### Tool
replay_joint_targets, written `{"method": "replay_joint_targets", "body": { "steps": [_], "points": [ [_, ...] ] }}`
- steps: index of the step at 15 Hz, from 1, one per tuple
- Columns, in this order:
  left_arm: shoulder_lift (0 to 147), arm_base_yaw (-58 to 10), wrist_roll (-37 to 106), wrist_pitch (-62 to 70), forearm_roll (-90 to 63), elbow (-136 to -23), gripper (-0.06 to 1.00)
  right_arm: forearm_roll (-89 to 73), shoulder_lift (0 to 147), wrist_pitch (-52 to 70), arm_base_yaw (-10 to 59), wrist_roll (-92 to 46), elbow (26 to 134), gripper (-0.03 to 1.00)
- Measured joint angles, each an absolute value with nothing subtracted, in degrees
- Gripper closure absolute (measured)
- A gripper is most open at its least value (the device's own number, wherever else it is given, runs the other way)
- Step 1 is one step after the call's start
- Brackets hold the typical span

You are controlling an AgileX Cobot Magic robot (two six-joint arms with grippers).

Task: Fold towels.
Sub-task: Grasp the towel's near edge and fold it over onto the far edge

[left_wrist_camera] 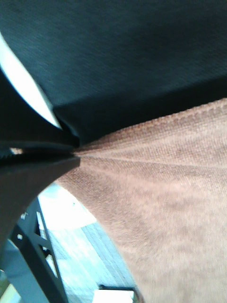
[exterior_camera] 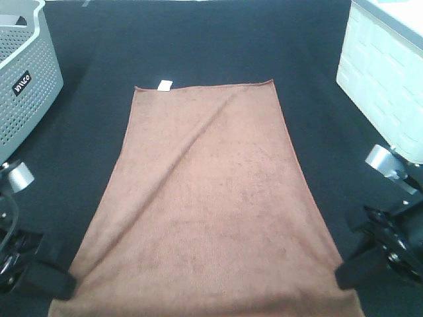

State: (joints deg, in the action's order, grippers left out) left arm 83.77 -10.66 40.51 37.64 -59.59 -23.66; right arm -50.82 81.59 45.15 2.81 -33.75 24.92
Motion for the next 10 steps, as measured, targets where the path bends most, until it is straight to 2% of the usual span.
{"method": "replay_joint_targets", "body": {
  "steps": [3, 6, 10],
  "points": [
    [83.1, -10.7, 36.3, 39.9, -54.9, -23.7, 0.94, -43.8, 79.4, 46.5, 2.8, -26.8, 24.8, 0.97],
    [83.1, -10.7, 36.0, 36.8, -56.7, -23.7, 0.94, -43.2, 79.3, 45.7, 2.8, -26.1, 25.3, 0.97],
    [84.2, -10.7, 35.6, 35.4, -58.0, -33.8, 0.94, -43.1, 84.6, 45.6, 2.8, -26.1, 38.5, 0.97]
  ]
}}
